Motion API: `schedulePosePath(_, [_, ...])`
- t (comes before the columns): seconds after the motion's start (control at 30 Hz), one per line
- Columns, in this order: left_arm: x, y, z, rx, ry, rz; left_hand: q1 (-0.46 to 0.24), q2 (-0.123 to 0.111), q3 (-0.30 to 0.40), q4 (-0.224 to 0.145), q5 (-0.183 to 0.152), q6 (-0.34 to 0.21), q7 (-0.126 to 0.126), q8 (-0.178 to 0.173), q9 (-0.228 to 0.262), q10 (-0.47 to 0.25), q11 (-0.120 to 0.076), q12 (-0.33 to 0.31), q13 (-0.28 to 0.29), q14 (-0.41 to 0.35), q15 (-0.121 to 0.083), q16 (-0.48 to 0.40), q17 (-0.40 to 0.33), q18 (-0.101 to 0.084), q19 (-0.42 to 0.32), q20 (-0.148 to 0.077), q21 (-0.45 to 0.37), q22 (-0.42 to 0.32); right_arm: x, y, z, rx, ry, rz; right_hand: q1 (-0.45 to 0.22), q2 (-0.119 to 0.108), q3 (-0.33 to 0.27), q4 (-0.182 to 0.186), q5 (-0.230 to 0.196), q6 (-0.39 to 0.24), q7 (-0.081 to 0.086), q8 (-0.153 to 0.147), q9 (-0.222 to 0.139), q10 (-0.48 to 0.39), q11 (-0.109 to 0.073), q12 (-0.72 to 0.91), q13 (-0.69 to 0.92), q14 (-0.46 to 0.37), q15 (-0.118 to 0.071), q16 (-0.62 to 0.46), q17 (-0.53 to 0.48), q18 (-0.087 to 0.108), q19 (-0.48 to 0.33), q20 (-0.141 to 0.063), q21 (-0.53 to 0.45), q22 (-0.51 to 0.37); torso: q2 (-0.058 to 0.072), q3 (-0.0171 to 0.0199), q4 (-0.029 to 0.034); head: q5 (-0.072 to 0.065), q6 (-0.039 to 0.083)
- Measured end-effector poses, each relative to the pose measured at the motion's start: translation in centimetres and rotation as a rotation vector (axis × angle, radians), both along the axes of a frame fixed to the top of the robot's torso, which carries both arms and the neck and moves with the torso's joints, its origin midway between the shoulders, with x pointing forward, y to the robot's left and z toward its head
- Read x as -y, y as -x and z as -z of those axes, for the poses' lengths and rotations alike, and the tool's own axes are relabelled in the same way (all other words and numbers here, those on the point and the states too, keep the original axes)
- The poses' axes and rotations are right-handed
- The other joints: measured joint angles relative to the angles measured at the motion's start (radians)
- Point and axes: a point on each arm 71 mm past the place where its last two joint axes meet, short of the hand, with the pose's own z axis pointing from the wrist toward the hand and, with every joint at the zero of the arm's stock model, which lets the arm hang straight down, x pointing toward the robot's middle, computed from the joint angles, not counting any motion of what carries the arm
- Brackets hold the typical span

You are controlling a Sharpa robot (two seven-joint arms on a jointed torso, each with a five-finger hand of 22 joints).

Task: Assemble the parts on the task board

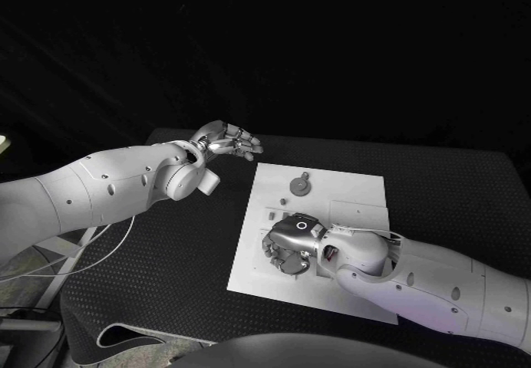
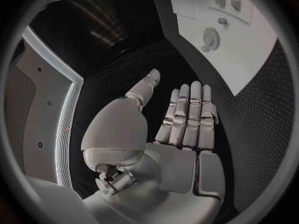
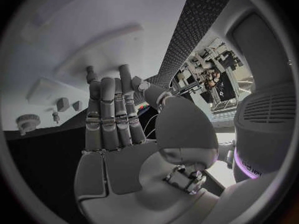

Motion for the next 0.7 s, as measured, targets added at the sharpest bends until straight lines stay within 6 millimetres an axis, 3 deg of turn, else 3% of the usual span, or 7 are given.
schedulePosePath(0.03, [0.0, 0.0, 0.0, 0.000, 0.000, 0.000, 0.000, 0.000, 0.000, 0.000, 0.000, 0.000, 0.000, 0.000, 0.000, 0.000, 0.000, 0.000, 0.000, 0.000, 0.000, 0.000, 0.000, 0.000, 0.000, 0.000, 0.000, 0.000, 0.0, 0.0, 0.0, 0.003, -0.006, 0.003, 0.004, -0.004, 0.000, 0.000, 0.000, -0.008, 0.003, -0.006, 0.000, -0.005, -0.003, -0.006, 0.001, 0.000, 0.000, 0.004, 0.001, 0.000, -0.004, 0.000, 0.000, 0.000, 0.000, 0.0000, 0.0000, 0.000, 0.000])
schedulePosePath(0.1, [0.0, 0.0, 0.0, 0.000, 0.000, 0.000, 0.000, 0.000, 0.000, 0.000, 0.000, 0.000, 0.000, 0.000, 0.000, 0.000, 0.000, 0.000, 0.000, 0.000, 0.000, 0.000, 0.000, 0.000, 0.000, 0.000, 0.000, -0.001, 0.1, 0.1, 0.1, 0.005, -0.016, 0.007, 0.012, -0.037, 0.004, -0.004, 0.000, -0.040, 0.011, -0.023, -0.004, -0.037, 0.008, -0.024, 0.000, -0.005, -0.004, 0.007, 0.005, 0.000, -0.020, 0.002, 0.000, 0.001, 0.000, 0.0003, 0.0001, -0.001, 0.000])
schedulePosePath(0.17, [0.0, 0.0, 0.0, 0.000, 0.000, 0.000, 0.000, 0.000, 0.000, 0.000, 0.000, 0.000, 0.000, 0.000, 0.000, 0.000, 0.000, 0.000, 0.000, 0.000, 0.000, 0.000, 0.000, 0.000, 0.000, 0.000, 0.000, -0.001, 0.2, 0.1, 0.1, 0.004, -0.025, 0.013, 0.001, -0.086, 0.000, -0.011, 0.009, -0.075, 0.024, -0.043, -0.013, -0.082, 0.025, -0.044, -0.011, -0.010, -0.011, 0.011, 0.008, 0.027, -0.029, 0.004, 0.006, 0.000, 0.000, 0.0007, 0.0002, -0.001, -0.001])
schedulePosePath(0.27, [0.0, 0.0, 0.0, 0.000, 0.000, -0.001, 0.000, 0.000, 0.000, 0.000, 0.000, 0.000, 0.000, 0.000, 0.000, 0.000, 0.000, 0.000, 0.000, 0.000, 0.000, 0.000, 0.000, 0.000, 0.000, 0.000, 0.000, -0.001, 0.3, 0.2, 0.2, -0.001, -0.038, 0.022, -0.046, -0.144, -0.050, -0.005, 0.007, -0.121, 0.050, -0.067, -0.023, -0.126, 0.044, -0.073, -0.025, -0.027, 0.013, 0.015, 0.012, 0.018, -0.041, 0.009, 0.010, 0.001, 0.000, 0.0009, 0.0003, -0.002, -0.001])
schedulePosePath(0.37, [0.0, 0.0, 0.0, 0.000, 0.000, -0.001, 0.000, 0.000, 0.000, 0.000, 0.000, 0.000, 0.000, 0.000, 0.000, 0.000, 0.000, 0.000, 0.000, 0.000, 0.000, 0.000, 0.000, 0.000, 0.000, 0.000, 0.000, -0.001, 0.5, 0.1, 0.2, -0.005, -0.048, 0.030, -0.078, -0.175, -0.097, -0.006, 0.005, -0.158, 0.064, -0.086, -0.031, -0.169, 0.061, -0.087, -0.037, -0.045, 0.031, 0.019, 0.015, 0.005, -0.055, 0.009, 0.011, 0.001, 0.000, 0.0008, 0.0004, -0.002, 0.000])
schedulePosePath(0.57, [-0.1, 0.0, 0.0, 0.000, -0.001, -0.002, 0.000, 0.000, -0.003, -0.003, 0.000, 0.000, 0.000, 0.000, 0.000, 0.000, 0.000, 0.000, 0.000, 0.000, 0.000, 0.000, 0.001, 0.000, 0.000, 0.000, 0.000, -0.001, 0.8, 0.0, 0.2, -0.015, -0.061, 0.042, -0.088, -0.180, -0.147, -0.005, 0.005, -0.178, 0.060, -0.090, -0.033, -0.198, 0.074, -0.087, -0.047, -0.059, 0.045, 0.033, 0.021, -0.002, -0.068, 0.011, 0.021, 0.001, 0.000, 0.0008, 0.0000, -0.003, 0.001])
schedulePosePath(0.7, [-0.1, 0.0, 0.0, 0.000, -0.001, -0.002, 0.000, 0.000, -0.003, -0.003, 0.000, 0.000, 0.000, 0.000, 0.000, 0.000, 0.000, 0.000, 0.000, 0.000, 0.000, 0.000, 0.001, 0.000, 0.000, 0.000, 0.000, -0.001, 1.1, 0.1, 0.1, -0.019, -0.070, 0.047, -0.088, -0.180, -0.148, -0.005, 0.005, -0.180, 0.062, -0.090, -0.033, -0.198, 0.074, -0.086, -0.047, -0.062, 0.041, 0.041, 0.022, -0.003, -0.072, 0.007, 0.025, 0.001, 0.000, 0.0008, 0.0000, -0.003, 0.001])
